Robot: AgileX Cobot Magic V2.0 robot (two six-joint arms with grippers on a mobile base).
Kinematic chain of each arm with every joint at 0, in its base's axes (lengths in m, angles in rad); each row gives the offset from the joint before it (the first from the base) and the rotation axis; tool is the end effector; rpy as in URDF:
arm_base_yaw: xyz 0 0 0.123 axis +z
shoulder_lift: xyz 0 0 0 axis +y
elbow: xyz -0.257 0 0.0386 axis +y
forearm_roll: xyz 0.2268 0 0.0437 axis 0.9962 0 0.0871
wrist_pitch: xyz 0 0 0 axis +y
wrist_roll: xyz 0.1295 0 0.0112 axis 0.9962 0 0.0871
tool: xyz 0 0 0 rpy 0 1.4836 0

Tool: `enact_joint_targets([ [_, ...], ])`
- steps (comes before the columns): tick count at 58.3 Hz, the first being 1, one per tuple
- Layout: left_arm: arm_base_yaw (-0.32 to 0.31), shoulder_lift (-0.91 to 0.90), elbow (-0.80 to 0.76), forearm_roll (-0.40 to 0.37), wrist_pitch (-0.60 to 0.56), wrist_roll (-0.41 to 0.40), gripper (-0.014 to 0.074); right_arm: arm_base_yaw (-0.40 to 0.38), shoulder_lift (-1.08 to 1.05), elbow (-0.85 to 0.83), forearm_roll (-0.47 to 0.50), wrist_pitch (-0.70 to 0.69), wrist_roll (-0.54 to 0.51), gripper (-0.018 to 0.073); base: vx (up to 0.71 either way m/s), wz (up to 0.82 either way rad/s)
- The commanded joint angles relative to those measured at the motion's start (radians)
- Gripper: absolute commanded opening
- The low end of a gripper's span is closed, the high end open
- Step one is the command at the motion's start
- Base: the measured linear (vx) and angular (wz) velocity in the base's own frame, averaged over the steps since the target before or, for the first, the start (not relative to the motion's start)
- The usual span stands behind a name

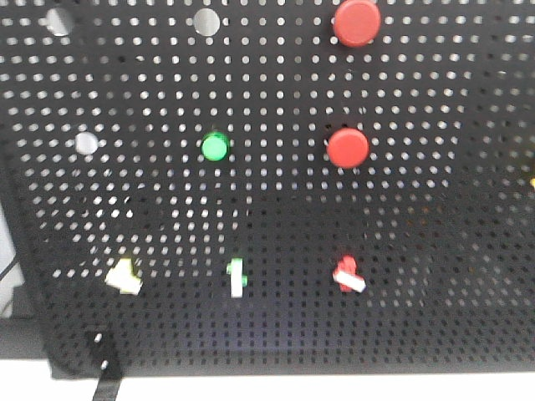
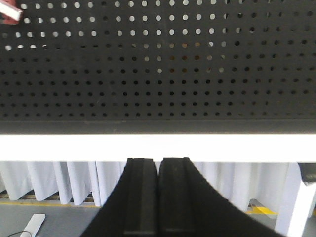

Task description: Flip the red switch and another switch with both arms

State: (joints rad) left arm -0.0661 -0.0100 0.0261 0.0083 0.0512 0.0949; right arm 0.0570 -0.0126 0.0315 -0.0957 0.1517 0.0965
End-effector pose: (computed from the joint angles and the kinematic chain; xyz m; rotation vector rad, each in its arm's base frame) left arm 0.0998 -0.0066 0.2015 0.1308 1.5454 0.0297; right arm 0.0996 0.0038 0.1869 -0.0346 1.6532 0.0329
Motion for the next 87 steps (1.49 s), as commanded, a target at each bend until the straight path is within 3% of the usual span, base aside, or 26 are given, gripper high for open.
enact_joint_targets([
  [1,0.002,-0.009,0.019,-0.008,-0.078,0.0,0.0002,0.0,-0.011,0.005,-0.01,-0.082,-0.003,-0.0006,0.19,-0.01],
  [70,0.002,-0.009,0.019,-0.008,-0.101,0.001,0.0002,0.0,-0.011,0.005,-0.01,-0.098,-0.003,-0.0006,0.05,0.0],
  [79,0.002,-0.009,0.019,-0.008,-0.11,0.0,0.0002,0.0,-0.011,0.005,-0.01,-0.183,-0.003,-0.0006,0.0,0.0],
  [87,0.002,-0.009,0.005,-0.008,-0.209,-0.022,0.0002,0.0,-0.01,-0.001,-0.009,-0.335,0.005,-0.0006,0.0,0.0],
])
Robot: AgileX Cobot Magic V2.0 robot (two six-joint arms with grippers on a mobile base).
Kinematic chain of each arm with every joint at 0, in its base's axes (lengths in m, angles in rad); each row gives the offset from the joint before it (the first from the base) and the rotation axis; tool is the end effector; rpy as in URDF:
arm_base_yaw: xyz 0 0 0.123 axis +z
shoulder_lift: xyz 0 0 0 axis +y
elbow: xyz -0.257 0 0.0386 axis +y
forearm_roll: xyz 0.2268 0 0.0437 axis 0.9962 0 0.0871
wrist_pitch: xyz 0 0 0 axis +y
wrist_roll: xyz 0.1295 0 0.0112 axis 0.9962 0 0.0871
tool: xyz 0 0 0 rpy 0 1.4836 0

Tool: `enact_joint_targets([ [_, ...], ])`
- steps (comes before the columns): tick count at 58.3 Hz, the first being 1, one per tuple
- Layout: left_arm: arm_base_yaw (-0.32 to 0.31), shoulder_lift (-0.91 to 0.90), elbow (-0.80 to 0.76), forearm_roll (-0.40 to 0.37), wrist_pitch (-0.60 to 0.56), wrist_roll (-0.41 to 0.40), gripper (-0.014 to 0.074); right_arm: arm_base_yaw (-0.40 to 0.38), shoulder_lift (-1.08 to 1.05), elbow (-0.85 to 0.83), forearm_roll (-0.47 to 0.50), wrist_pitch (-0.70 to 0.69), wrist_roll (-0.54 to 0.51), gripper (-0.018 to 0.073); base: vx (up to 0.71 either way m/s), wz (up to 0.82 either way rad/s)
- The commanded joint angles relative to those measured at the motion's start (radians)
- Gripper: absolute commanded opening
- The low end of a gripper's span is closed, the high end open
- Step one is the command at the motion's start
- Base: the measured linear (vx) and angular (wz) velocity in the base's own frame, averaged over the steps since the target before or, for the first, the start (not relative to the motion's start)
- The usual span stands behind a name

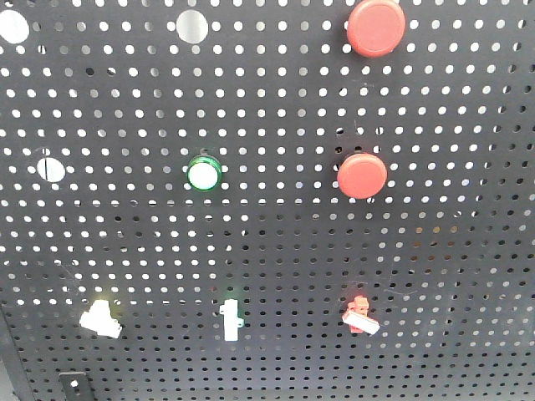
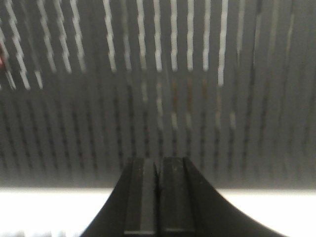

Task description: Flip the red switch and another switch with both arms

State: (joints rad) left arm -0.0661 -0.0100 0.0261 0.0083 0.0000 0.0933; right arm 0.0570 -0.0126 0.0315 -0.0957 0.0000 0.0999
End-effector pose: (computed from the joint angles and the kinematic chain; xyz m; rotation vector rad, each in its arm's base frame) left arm 0.0995 -0.0066 0.2082 0.1256 1.4945 0.0286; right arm 0.0996 0.0057 0.2065 -0.0397 1.5022 0.0492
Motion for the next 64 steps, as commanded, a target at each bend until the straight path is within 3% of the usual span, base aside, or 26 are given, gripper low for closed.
enact_joint_targets([
  [1,0.002,-0.009,-0.001,-0.008,-0.175,-0.023,0.0002,0.0,-0.01,-0.005,-0.009,-0.194,0.002,-0.0006,0.0,0.0],
  [10,0.002,-0.009,-0.14,-0.008,-0.264,-0.024,0.0002,0.0,0.03,-0.151,-0.009,-0.154,0.002,-0.0006,0.0,0.0],
  [28,0.002,0.233,-0.531,-0.008,-0.099,-0.023,0.0002,0.0,0.293,-0.45,-0.013,-0.118,-0.006,-0.0006,0.0,0.0],
  [52,-0.002,0.527,-0.546,-0.008,-0.076,-0.024,0.0002,0.0,0.538,-0.452,-0.01,-0.188,-0.003,-0.0006,0.0,0.0],
  [64,-0.131,0.641,-0.548,0.001,-0.151,-0.023,0.0002,0.0,0.564,-0.452,-0.009,-0.261,-0.002,-0.0006,0.0,0.0],
])
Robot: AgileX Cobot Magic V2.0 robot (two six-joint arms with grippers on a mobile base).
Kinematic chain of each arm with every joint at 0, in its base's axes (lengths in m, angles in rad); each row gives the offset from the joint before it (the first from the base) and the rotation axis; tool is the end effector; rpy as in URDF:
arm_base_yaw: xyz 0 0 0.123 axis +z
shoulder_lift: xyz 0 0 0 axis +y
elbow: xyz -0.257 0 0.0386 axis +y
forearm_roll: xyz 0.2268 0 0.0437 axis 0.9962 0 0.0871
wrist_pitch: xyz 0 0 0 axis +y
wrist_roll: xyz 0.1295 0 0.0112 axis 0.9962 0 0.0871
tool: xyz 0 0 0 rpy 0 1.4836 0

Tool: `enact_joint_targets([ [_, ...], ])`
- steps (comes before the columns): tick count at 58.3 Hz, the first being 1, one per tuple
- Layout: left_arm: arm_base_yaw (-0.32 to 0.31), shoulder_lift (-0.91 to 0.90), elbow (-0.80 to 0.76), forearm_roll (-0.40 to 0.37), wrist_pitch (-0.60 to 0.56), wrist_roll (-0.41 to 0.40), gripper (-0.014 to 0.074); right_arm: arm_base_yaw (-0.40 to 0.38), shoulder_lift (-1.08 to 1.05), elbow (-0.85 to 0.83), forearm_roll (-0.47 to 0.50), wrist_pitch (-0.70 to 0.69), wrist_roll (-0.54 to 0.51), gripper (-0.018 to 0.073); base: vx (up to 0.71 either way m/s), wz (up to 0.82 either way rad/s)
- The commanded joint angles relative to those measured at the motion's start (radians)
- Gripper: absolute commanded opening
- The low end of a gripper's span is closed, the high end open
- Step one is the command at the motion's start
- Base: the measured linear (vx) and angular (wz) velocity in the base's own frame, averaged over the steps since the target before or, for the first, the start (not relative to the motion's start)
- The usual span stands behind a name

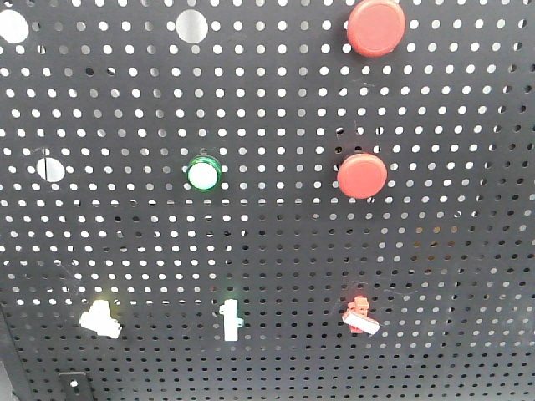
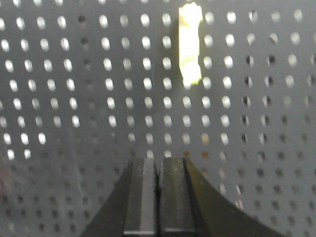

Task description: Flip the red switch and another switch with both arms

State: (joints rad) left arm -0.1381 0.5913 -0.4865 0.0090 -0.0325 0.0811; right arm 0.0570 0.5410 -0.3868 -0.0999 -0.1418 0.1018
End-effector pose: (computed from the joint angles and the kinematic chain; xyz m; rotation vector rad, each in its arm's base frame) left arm 0.1666 -0.0232 0.3199 0.1774 1.5459 -0.0381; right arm 0.1597 0.0109 0.3063 -0.0518 1.4961 0.0588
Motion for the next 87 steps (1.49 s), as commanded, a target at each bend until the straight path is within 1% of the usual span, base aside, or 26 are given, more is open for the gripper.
enact_joint_targets([
  [1,-0.071,0.051,-0.037,0.002,-0.121,-0.011,0.0002,0.0,0.01,-0.033,-0.004,-0.123,-0.004,-0.0006,0.0,0.0],
  [7,-0.153,0.104,-0.037,0.005,-0.149,-0.011,0.0002,0.0,0.01,-0.033,-0.004,-0.126,-0.004,-0.0006,0.0,0.0],
  [12,-0.192,0.143,-0.037,0.005,-0.176,-0.011,0.0002,0.0,0.01,-0.033,-0.004,-0.127,-0.004,-0.0006,0.0,0.0],
  [19,-0.223,0.191,-0.037,0.002,-0.2,-0.015,0.0002,0.0,0.01,-0.033,-0.004,-0.126,-0.004,-0.0006,0.0,0.0],
  [31,-0.263,0.27,-0.056,0.002,-0.247,-0.057,0.0002,0.0,0.01,-0.033,-0.004,-0.125,-0.004,-0.0006,0.0,0.0],
  [47,-0.263,0.383,-0.163,0.002,-0.242,-0.054,0.0002,0.0,0.01,-0.033,0.018,-0.125,-0.004,-0.0006,0.0,0.0],
  [54,-0.263,0.407,-0.165,0.003,-0.215,-0.027,0.0002,0.0,0.01,-0.033,0.018,-0.125,-0.004,-0.0006,0.0,0.0],
  [64,-0.254,0.432,-0.16,0.001,-0.187,-0.033,0.0002,0.0,0.01,-0.033,0.018,-0.125,-0.004,-0.0006,0.0,0.0],
  [69,-0.241,0.449,-0.146,-0.022,-0.178,-0.039,0.0002,0.0,0.01,-0.033,0.018,-0.125,-0.004,-0.0006,0.0,0.0],
  [74,-0.235,0.451,-0.111,-0.077,-0.176,-0.039,0.0002,0.0,0.01,-0.033,0.018,-0.125,-0.004,-0.0006,0.0,0.0],
  [79,-0.235,0.445,-0.073,-0.111,-0.183,-0.038,0.0002,0.0,0.01,-0.033,0.018,-0.125,-0.004,-0.0006,0.0,0.0],
  [87,-0.235,0.445,-0.029,-0.132,-0.196,-0.039,0.0002,0.0,0.01,-0.033,0.018,-0.125,-0.004,-0.0006,0.0,0.0],
])
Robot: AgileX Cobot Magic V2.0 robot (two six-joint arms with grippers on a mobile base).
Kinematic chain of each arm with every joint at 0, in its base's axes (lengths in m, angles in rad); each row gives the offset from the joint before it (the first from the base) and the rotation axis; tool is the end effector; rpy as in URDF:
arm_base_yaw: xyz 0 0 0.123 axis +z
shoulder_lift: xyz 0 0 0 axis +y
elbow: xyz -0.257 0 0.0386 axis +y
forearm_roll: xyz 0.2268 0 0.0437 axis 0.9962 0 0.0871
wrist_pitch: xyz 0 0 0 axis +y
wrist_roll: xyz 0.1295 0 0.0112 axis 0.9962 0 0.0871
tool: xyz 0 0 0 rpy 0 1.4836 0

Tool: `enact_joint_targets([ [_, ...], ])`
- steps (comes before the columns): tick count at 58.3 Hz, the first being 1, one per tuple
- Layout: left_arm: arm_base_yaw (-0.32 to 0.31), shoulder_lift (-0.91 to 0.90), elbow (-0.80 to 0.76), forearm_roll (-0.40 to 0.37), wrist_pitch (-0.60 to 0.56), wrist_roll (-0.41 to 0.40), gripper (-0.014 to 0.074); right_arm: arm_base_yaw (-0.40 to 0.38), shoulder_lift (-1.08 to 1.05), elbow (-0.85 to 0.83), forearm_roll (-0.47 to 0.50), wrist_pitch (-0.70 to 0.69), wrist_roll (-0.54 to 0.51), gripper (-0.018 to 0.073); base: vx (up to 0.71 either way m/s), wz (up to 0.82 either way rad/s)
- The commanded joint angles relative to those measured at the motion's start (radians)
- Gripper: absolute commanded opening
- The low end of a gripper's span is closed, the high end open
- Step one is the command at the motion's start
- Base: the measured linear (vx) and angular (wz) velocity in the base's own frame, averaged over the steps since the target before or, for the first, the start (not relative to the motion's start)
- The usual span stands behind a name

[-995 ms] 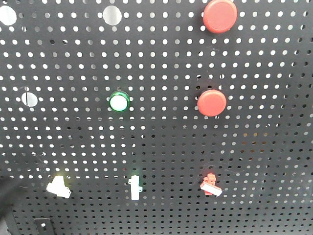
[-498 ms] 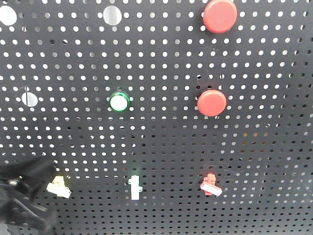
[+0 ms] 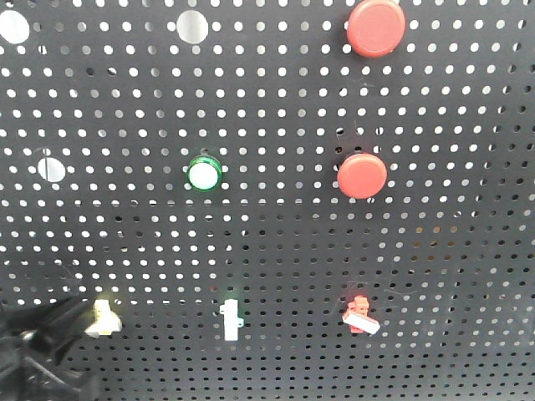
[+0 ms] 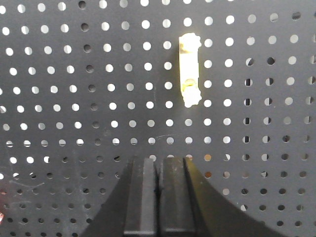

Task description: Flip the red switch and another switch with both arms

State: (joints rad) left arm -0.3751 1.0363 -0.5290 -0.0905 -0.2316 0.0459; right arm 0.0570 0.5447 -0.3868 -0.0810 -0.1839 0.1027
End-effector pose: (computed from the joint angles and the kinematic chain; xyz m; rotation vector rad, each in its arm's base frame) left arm 0.2330 -0.0889 0.2672 0.2781 1.7469 -0.2849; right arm 0.1598 0.0110 0.3112 -0.0368 1.4582 0.0761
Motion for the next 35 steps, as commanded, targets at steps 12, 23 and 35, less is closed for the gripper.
enact_joint_targets([
  [12,0.002,0.0,0.018,-0.037,0.014,-0.004,0.0002,0.0,0.007,-0.033,-0.001,-0.082,-0.005,-0.0006,0.0,0.0],
  [23,0.001,-0.048,0.018,-0.037,0.019,-0.004,0.0002,0.0,0.007,-0.033,-0.002,-0.068,-0.005,-0.0006,0.0,0.0],
  [35,0.001,-0.219,0.018,-0.035,0.069,-0.001,0.0002,0.007,0.019,-0.033,-0.054,-0.093,0.025,-0.0006,0.0,0.0],
])
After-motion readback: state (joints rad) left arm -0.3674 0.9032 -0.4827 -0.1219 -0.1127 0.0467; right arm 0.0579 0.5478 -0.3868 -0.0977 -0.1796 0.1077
